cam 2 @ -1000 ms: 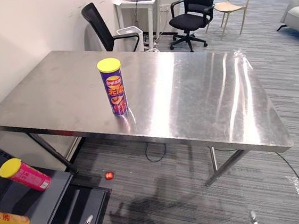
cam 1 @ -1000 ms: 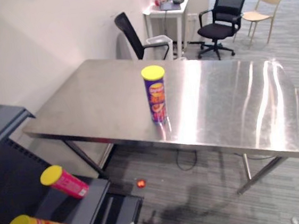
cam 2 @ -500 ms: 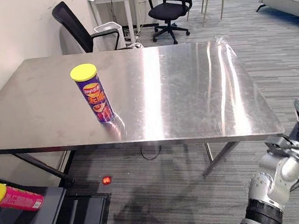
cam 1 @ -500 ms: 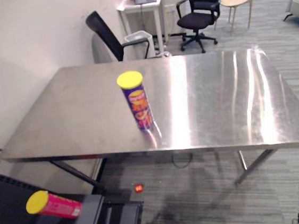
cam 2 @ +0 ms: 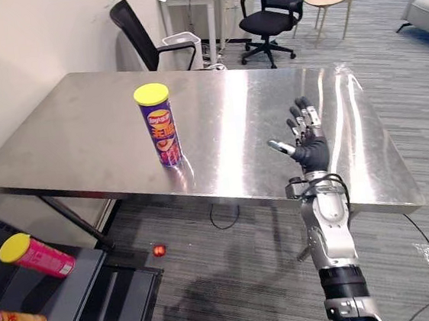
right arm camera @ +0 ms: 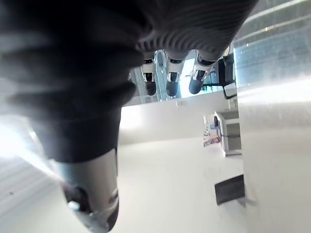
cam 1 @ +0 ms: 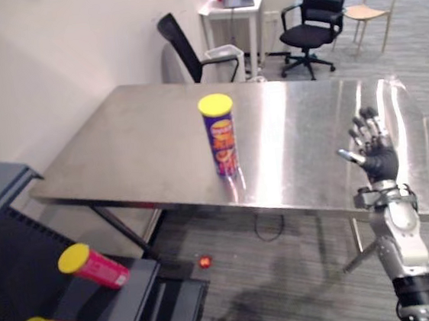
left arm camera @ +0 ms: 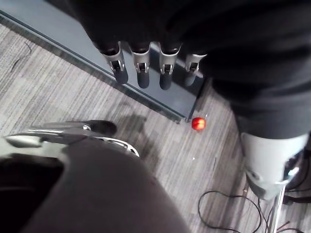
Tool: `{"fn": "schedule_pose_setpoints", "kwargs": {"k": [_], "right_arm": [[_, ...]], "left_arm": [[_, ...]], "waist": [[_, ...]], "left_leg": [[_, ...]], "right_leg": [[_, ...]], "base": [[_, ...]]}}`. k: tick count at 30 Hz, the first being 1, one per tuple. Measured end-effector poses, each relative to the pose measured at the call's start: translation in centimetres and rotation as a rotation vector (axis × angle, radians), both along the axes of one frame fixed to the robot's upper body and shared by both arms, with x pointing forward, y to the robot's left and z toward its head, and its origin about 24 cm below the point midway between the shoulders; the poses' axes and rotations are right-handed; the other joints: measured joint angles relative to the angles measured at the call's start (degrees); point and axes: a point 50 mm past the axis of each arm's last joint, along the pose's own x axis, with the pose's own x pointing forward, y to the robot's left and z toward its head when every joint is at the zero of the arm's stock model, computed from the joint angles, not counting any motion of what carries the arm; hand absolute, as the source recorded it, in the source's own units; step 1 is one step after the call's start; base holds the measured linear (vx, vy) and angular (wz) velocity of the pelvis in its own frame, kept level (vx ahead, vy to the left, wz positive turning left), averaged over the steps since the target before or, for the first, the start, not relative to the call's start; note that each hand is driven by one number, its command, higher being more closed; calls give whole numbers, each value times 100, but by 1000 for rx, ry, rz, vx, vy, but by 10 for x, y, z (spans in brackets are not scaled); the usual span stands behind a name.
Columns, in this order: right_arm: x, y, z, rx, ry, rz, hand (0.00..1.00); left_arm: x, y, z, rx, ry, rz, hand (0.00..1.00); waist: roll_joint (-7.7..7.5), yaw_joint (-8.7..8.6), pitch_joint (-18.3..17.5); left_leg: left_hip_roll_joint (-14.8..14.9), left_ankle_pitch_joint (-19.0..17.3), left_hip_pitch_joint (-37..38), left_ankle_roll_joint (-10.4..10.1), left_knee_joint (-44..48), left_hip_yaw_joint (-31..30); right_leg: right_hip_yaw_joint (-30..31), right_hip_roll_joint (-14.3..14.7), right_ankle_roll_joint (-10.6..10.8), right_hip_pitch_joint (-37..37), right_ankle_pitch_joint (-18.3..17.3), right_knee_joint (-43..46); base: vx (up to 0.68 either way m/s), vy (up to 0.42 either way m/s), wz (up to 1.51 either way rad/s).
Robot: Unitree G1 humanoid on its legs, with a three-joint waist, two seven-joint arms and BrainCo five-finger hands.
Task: Put the gum and the chips on the shelf.
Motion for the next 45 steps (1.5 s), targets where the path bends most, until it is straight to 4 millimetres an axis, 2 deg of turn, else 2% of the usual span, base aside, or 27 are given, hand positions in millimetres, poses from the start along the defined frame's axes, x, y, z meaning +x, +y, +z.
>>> {"fn": "schedule_pose_setpoints", "kwargs": {"k": [6, 10, 18, 23, 31, 45], "right_arm": [[20, 31, 4, -93, 24, 98, 0], [33, 40, 5, -109, 45, 118, 0], [55, 47, 20, -110, 42, 106, 0], [64, 53, 33, -117, 23, 113, 0], [78, 61, 40, -139, 48, 130, 0], [90, 65, 51, -150, 61, 131, 0]], "left_arm": [[-3, 1, 0, 3, 5, 3, 0], [-4, 2, 0, 7, 8, 5, 0], [0, 3, 2, 17, -9, 9, 0], [0, 4, 2, 18, -12, 18, 0], [1, 4, 2, 18, -12, 19, 0], [6, 5, 4, 12, -39, 46, 0]], "waist": [[-42, 135, 36], [-60, 181, 75], [-67, 318, 145], [-82, 340, 155], [-145, 352, 289], [-168, 503, 449]], "left_leg": [[-30, 232, -42, 0, -199, -146], [-34, 314, -74, -10, -233, -327], [-40, 364, -197, -11, -236, -548], [-49, 369, -252, -12, -206, -612], [-52, 369, -247, -13, -239, -701], [-90, 398, -379, -25, -239, -991]], "right_leg": [[-155, -7, -8, -18, -26, -61], [-301, -9, 2, 24, -119, -46], [-490, -6, -2, 66, -138, -63], [-579, -4, 0, 99, -132, -137], [-632, -1, -2, 159, -130, -147], [-949, 0, -2, 258, -133, -255]], "base": [[-95, -42, 13], [-90, -40, 16], [-12, -14, 14], [49, -13, 10], [-3, -12, 5], [-7, -15, 10]]}}
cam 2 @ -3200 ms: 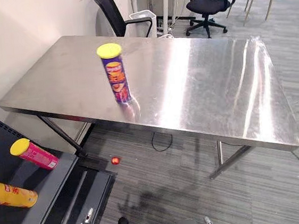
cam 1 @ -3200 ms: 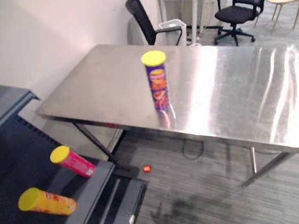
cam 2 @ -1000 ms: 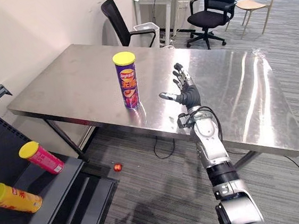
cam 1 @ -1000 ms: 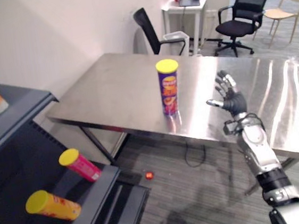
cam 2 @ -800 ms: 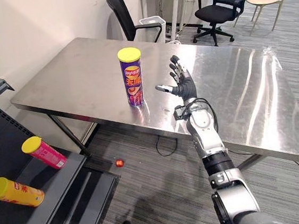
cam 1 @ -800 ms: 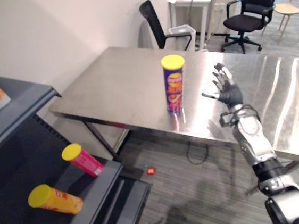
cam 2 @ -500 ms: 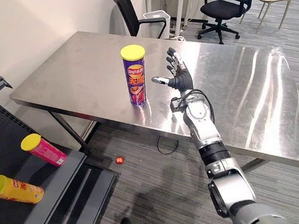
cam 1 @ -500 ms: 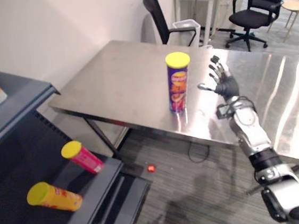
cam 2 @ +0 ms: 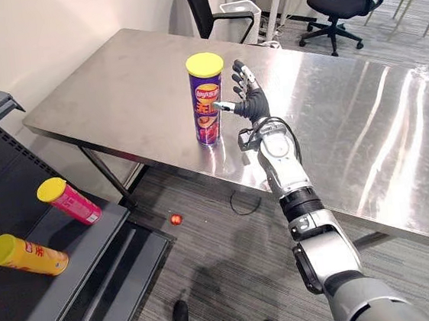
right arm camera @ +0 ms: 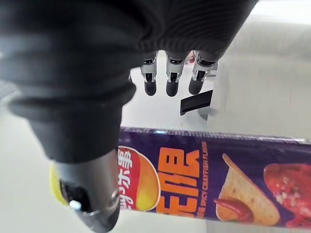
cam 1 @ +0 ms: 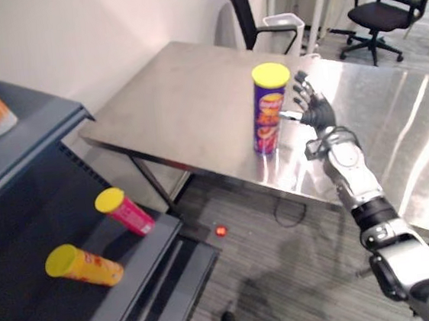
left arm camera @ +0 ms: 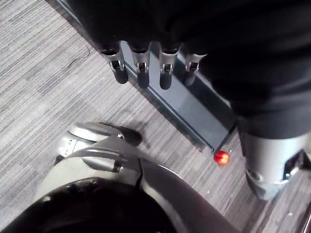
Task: Put the gum and the chips on the shelf.
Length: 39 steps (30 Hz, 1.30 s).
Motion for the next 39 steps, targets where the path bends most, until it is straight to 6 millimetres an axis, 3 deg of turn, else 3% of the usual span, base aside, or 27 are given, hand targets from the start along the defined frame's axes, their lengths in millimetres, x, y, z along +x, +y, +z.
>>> {"fn": "schedule_pose_setpoints", "kwargs": {"k": [5, 14, 15, 32, 39], "right_arm": [[5, -1, -3, -5, 33, -12, 0], [13, 8, -4, -7, 67, -21, 0], [14, 9, -2, -12, 66, -21, 100], [15, 10, -1, -20, 66, -9, 100], [-5, 11, -11, 5, 30, 16, 100]], "left_arm": [[2, 1, 1, 0, -10, 6, 0], [2, 2, 1, -8, -18, 39, 0], [2, 2, 1, -8, -19, 40, 0], [4, 2, 2, -6, -25, 37, 0], [5, 2, 2, 0, -21, 19, 0]], "waist": [[-39, 101, 55], [-68, 108, 184], [-67, 109, 225], [-66, 101, 250], [-65, 77, 249]], "left_leg": [[-13, 2, -75, -1, 7, -106], [-42, 9, -89, 0, -3, -267], [-43, 12, -89, 0, -4, -272], [-60, 37, -160, -3, 31, -405], [-51, 38, -82, -2, 34, -372]], "right_leg": [[-133, -2, -1, -3, 1, 0], [-292, -12, -1, 83, 1, 2], [-297, -12, -1, 85, 1, 2], [-451, -14, -1, 105, 1, 1], [-413, -35, -1, 109, 1, 101]], "base": [[12, -13, 14], [-7, -10, 9], [0, 0, 0], [-2, -5, 4], [-8, -1, -2]]}}
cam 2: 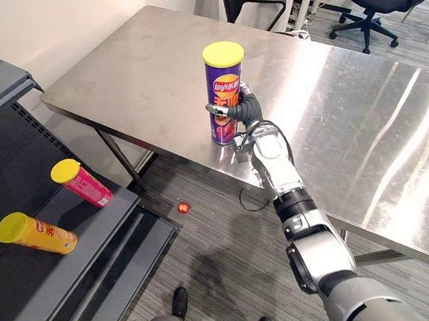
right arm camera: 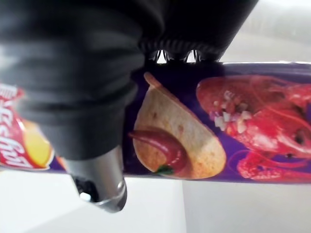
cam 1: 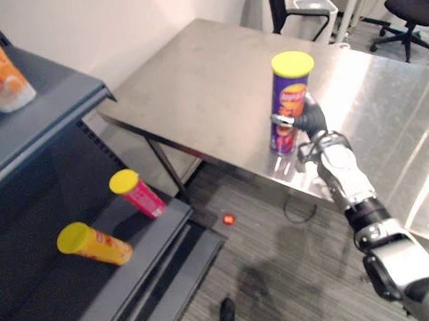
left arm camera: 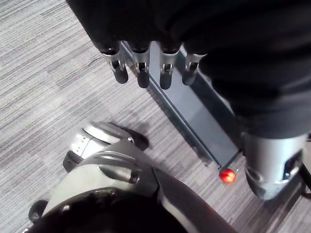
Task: Put the gum and the chips on the shelf.
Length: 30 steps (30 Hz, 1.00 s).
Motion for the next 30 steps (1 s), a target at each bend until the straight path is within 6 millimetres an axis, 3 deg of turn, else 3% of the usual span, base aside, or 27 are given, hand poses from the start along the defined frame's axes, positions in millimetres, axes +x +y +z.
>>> {"fn": "schedule_pose_setpoints", "kwargs": {"k": [3, 6, 10, 12, 16, 22, 25, 30], "right_arm": [[-11, 1, 5, 15, -53, 14, 100], [-33, 5, 25, 46, -189, 51, 100], [-62, 0, 37, 88, -321, 62, 100], [-79, -9, 27, 103, -331, 43, 100], [-105, -33, 2, 122, -276, -47, 100], [-146, -56, -47, 146, -99, -155, 100], [-162, -70, -64, 145, -30, -225, 100], [-175, -83, -73, 135, 11, -284, 100]], "left_arm": [[0, 0, 0, 3, 0, -4, 0], [1, 0, 0, 20, 7, -31, 0], [-2, 1, 0, 27, 19, -48, 0], [-10, 1, -2, 31, 50, -56, 0], [-10, 1, -2, 35, 56, -69, 0], [-20, 1, -3, 41, 83, -85, 0], [-24, 1, -4, 37, 103, -83, 0], [-28, 1, -4, 31, 109, -58, 0]], "waist": [[-3, -20, -9], [1, -74, -39], [-8, -188, -151], [-10, -310, -341], [-17, -345, -462], [-13, -556, -607], [-6, -626, -698], [12, -660, -735]], "left_leg": [[13, 2, 22, 2, 2, 45], [43, 3, 97, 3, 2, 176], [93, 3, 102, -2, 1, 326], [94, 3, 107, -2, 1, 398], [102, 9, 193, -8, 0, 482], [174, 8, 320, -60, -14, 645], [201, 5, 323, -94, -25, 688], [215, 9, 342, -99, -17, 727]], "right_leg": [[87, -5, 0, -25, 0, 32], [235, 8, 0, -32, 0, 34], [413, 34, -3, -170, -4, 98], [483, 28, -2, -213, -4, 119], [589, 29, -12, -205, -18, 119], [786, 79, -35, -233, -67, 216], [855, 104, -43, -273, -72, 218], [890, 109, -42, -304, -73, 286]], "base": [[-25, 2, -11], [-50, -12, -19], [-66, -17, -25], [-47, -6, -16], [-64, -11, -14], [-64, -16, -15], [-40, -13, -10], [-12, -4, -5]]}}
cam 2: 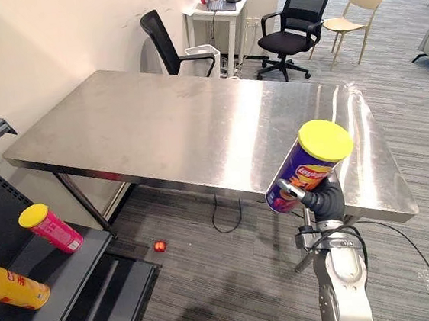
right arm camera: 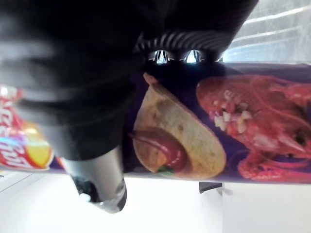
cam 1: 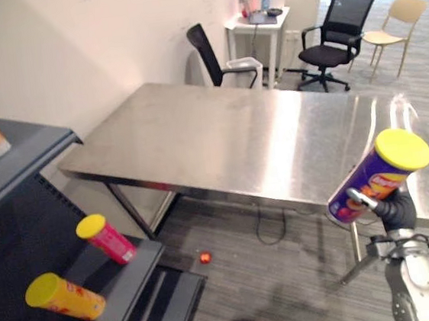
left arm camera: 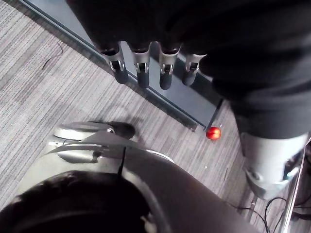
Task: Put the gum and the chips on the shelf.
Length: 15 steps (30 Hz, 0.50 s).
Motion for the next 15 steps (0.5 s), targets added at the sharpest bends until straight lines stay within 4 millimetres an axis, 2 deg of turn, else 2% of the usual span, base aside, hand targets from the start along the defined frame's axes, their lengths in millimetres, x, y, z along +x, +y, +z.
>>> {"fn": "schedule_pose_setpoints", "kwargs": {"k": [6, 9, 12, 15], "right_arm": [[-2, 2, -3, 46, 0, -23, 100], [-1, 6, -5, 69, -1, -18, 100], [3, 14, -2, 109, -20, 20, 100], [8, 29, -1, 128, -32, 89, 100]], "left_arm": [[-3, 1, 0, -12, -1, 25, 0], [-1, 1, 0, -26, -15, 57, 0], [6, 0, 1, -26, -34, 52, 0], [12, -4, 1, -38, -61, 83, 0]], "waist": [[-4, -66, 13], [5, -102, 137], [116, -103, 342], [218, -90, 542]], "left_leg": [[-31, 38, -17, 21, 72, -133], [-22, -201, -315, -12, 717, -330], [82, -315, -820, -86, 1257, -655], [144, -152, -1198, -198, 1188, -1017]], "right_leg": [[-47, -77, -10, -189, -309, 614], [-159, -122, -66, -286, -555, 1057], [-390, -64, -198, -560, -788, 1535], [-729, -56, -356, -963, -1074, 2114]], "base": [[8, -4, 10], [-36, -26, 25], [-114, -78, 44], [-182, -139, 58]]}}
